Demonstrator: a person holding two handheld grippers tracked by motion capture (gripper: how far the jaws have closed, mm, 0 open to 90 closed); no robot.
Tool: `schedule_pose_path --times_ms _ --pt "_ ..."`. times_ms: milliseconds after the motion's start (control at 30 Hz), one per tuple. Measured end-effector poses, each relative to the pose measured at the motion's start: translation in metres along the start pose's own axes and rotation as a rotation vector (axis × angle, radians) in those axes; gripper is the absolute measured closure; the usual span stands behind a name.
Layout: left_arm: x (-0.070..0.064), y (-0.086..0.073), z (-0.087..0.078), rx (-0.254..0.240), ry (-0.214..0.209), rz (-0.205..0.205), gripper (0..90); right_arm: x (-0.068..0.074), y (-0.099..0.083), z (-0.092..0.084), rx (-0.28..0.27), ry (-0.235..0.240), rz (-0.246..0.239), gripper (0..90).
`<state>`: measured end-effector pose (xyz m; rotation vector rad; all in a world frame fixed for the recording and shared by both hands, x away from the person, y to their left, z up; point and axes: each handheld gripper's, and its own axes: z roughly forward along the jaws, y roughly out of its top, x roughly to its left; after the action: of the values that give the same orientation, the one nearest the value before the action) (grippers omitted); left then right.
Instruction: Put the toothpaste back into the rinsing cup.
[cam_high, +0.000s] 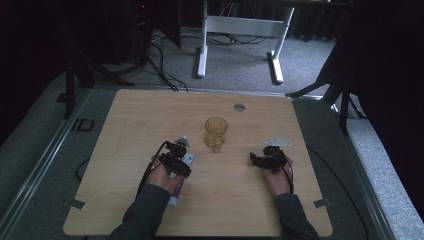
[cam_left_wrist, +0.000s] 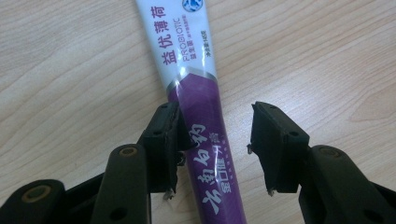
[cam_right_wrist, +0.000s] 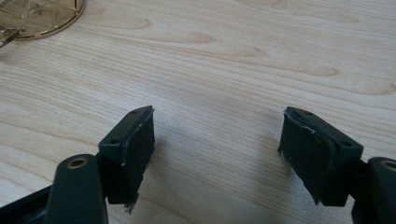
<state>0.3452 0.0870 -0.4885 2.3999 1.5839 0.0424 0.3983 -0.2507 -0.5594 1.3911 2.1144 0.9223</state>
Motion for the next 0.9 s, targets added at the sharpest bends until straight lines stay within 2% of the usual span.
schedule_pose_path --times_ms 300,800,900 --pt "0.003 0.001 0.011 0.041 -0.004 -0.009 52.6 0.0 0.0 0.0 0.0 0.0 0.0 26.3" --pt "0.008 0.001 0.023 0.071 0.004 -0.032 53.5 0.0 0.0 0.0 0.0 0.0 0.0 26.3" --pt "0.008 0.002 0.027 0.09 0.006 -0.033 53.3 0.0 0.0 0.0 0.001 0.0 0.0 26.3"
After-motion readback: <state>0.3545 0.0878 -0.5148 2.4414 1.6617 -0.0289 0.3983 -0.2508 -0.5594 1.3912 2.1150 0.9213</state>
